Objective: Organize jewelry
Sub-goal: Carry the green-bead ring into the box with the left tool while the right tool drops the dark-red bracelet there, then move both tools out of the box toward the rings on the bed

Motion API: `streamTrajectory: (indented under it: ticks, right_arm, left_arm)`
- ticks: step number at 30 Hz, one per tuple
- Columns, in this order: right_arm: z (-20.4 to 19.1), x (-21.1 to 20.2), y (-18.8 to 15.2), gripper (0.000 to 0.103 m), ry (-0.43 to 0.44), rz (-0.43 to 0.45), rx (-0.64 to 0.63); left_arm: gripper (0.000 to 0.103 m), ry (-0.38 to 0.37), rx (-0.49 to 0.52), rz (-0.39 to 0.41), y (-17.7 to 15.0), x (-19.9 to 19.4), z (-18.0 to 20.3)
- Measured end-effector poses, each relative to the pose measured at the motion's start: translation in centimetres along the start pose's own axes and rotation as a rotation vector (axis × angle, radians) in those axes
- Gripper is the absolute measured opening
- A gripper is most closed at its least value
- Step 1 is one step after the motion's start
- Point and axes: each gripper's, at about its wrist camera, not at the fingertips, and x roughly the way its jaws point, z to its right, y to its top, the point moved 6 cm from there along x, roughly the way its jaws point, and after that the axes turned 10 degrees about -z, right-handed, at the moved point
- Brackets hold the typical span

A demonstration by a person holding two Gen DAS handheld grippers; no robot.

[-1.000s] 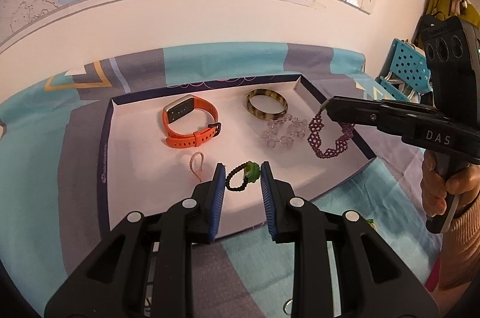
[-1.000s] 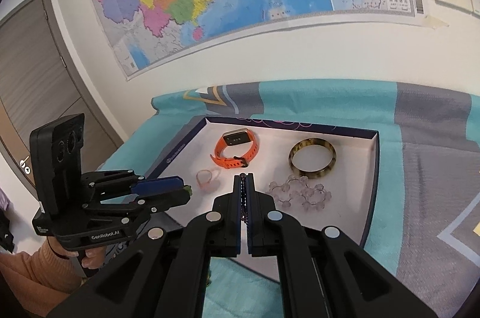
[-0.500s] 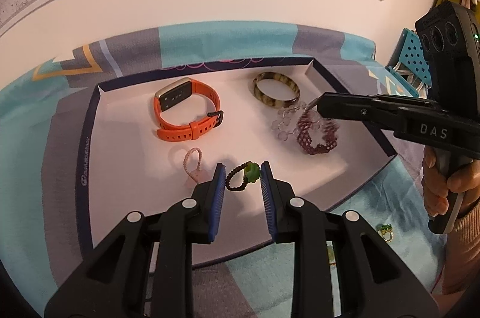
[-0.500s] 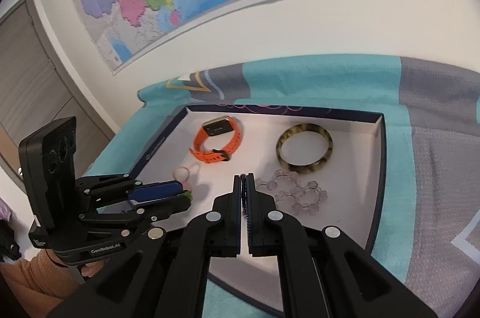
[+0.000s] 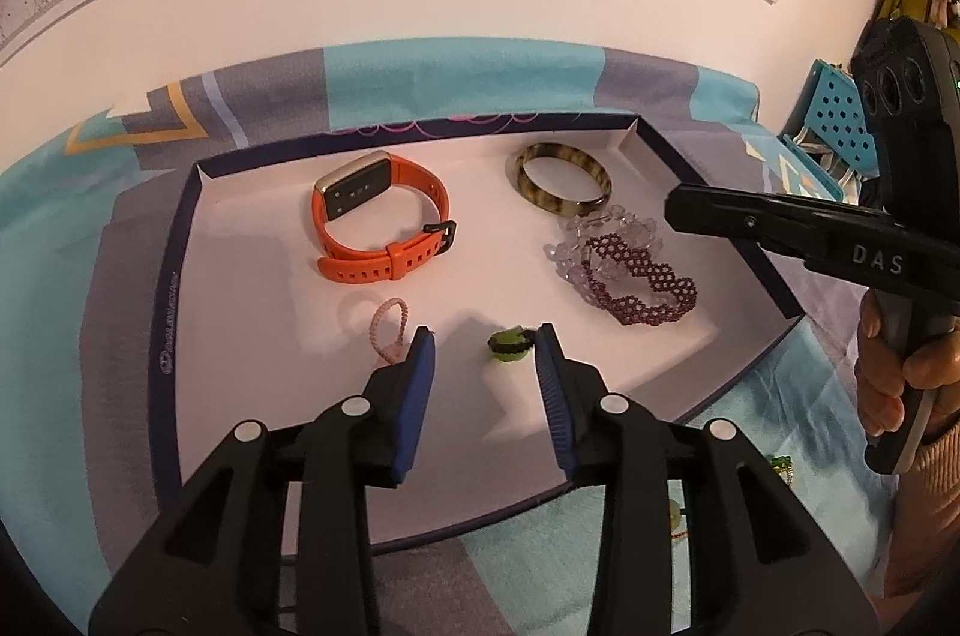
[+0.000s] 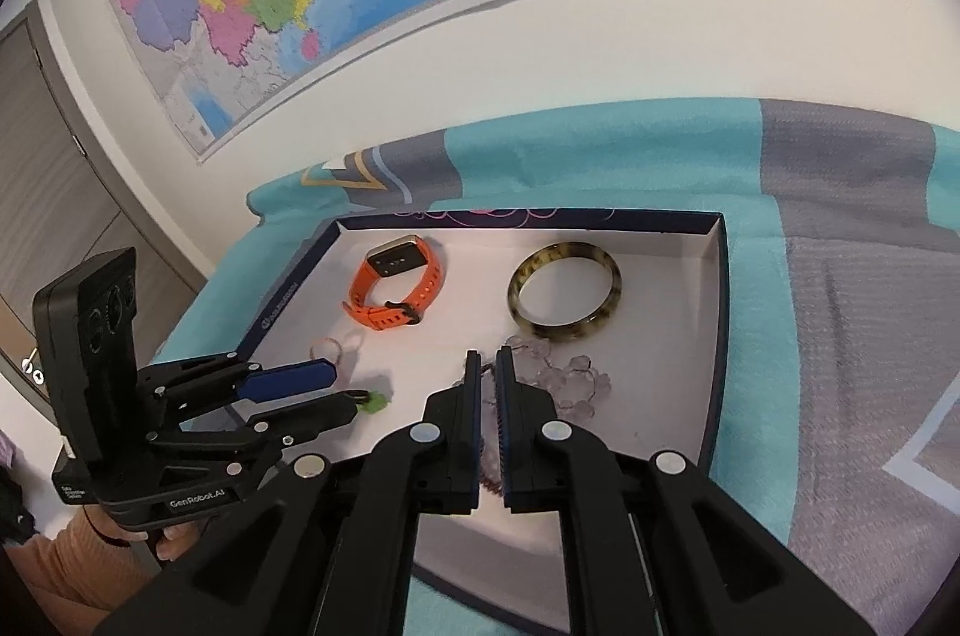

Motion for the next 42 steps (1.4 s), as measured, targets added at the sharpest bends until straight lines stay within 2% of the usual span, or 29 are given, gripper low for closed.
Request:
streamTrajectory:
  ticks: [2, 9, 11, 16, 19, 27, 35, 42]
  right_arm:
    - [-0.4, -0.7, -0.3, 0.014, -0.001, 0.009, -0.012]
    - [-1.9, -4.0, -2.9, 0.022, -0.008, 0.04, -0.069]
    - [-2.2, -4.4, -3.9, 0.032, -0.011, 0.034, -0.084]
    - [-2.3, -4.7, -6.7, 0.033, -0.05, 0.006, -0.099]
    - [-2.2, -4.4, -8.7, 0.034, -0.057, -0.025, -0.09]
    - [-2.1, -3.7, -12.2, 0.036, -0.075, -0.079, -0.078]
    - [-2.4, -3.5, -13.4, 0.038, -0.073, -0.086, -0.065]
    - [-2.6, -3.4, -13.7, 0.039, -0.07, -0.079, -0.044]
  left_arm:
    - [0.042, 0.01, 0.01, 0.021, 0.0, -0.7, 0.2]
    - [0.048, 0.018, 0.041, 0.099, -0.7, -4.1, 1.0]
    - [0.05, 0.008, 0.045, 0.114, -1.1, -4.9, 1.2]
    - [0.054, 0.01, 0.045, 0.137, -2.9, -6.5, 1.2]
    - [0.057, 0.019, 0.046, 0.126, -4.2, -6.8, 1.1]
    - [0.058, 0.014, 0.048, 0.081, -8.0, -6.5, 1.5]
    - [0.063, 0.003, 0.047, 0.061, -10.8, -6.4, 1.9]
    - [0.063, -0.009, 0.041, 0.049, -12.4, -6.5, 1.7]
